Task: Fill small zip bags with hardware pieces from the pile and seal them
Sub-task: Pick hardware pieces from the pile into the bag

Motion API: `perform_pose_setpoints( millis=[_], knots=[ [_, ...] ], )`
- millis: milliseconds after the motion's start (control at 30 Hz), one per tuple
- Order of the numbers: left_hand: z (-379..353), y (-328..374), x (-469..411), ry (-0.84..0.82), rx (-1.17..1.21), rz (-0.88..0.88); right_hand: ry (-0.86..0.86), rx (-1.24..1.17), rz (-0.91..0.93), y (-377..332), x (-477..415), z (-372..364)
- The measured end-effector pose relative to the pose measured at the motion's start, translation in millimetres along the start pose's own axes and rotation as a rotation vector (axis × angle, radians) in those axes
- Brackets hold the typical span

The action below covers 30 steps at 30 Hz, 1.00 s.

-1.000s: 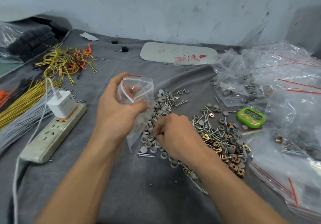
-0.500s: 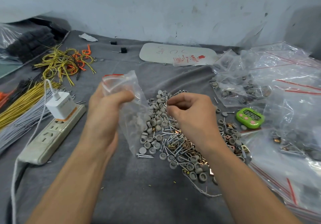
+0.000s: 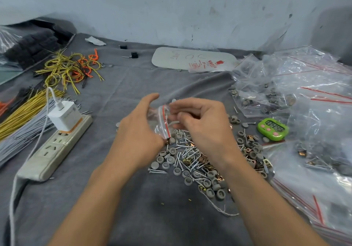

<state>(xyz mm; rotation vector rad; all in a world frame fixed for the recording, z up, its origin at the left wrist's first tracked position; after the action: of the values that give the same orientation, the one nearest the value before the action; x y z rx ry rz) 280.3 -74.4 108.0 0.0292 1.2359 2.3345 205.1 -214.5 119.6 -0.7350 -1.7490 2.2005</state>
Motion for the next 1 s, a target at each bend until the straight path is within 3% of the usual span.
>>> perform_pose_setpoints(
  millis=[133,300,400,500,633,767,867,1000],
  knots=[
    [11.7,-12.9,-3.3,0.095,0.176,0.129,0.158,0.18,-0.092,8.2,-3.2,25.4],
    [29.3,-17.8,-6.4,0.29,0.402,0.193,-0.207,0.802,-0.194,27.9,6.8,0.5],
    [37.2,-18.2,-4.0,0.386,0.396,0.189,-0.326,0.957,-0.194,31.4,13.6,-20.2],
    [36.5,-12.4,0.0,0.392,0.227,0.104,-0.36,1.057,-0.149,30.0,15.7,-30.7],
    [22.5,-5.6,0.2,0.325,-0.133,-0.046,-0.272,1.029,-0.146,29.2,13.5,-21.8],
    [1.1,-6.2,-1.0,0.113,-0.328,-0.052,0.081,0.579,-0.062,12.1,0.8,8.3],
    [-9.8,-5.7,0.4,-0.027,-0.292,-0.019,0.09,0.371,0.007,3.6,-1.0,10.0],
    [-8.6,-6.1,-2.0,-0.056,-0.124,0.017,-0.003,0.351,0.086,3.4,3.2,-10.5]
  ],
)
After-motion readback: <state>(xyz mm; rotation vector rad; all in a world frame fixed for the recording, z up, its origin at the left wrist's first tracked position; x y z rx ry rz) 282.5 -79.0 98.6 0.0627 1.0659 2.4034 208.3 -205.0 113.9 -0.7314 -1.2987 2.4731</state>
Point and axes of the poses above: each hand's wrist, its own x-axis away from the middle knuckle, its own z-axis out of the back of the hand, y = z × x, the point moved 5 cm from there along -x, towards the middle knuckle, and after that the axes turned 4 degrees about x, right-handed, at the moved point
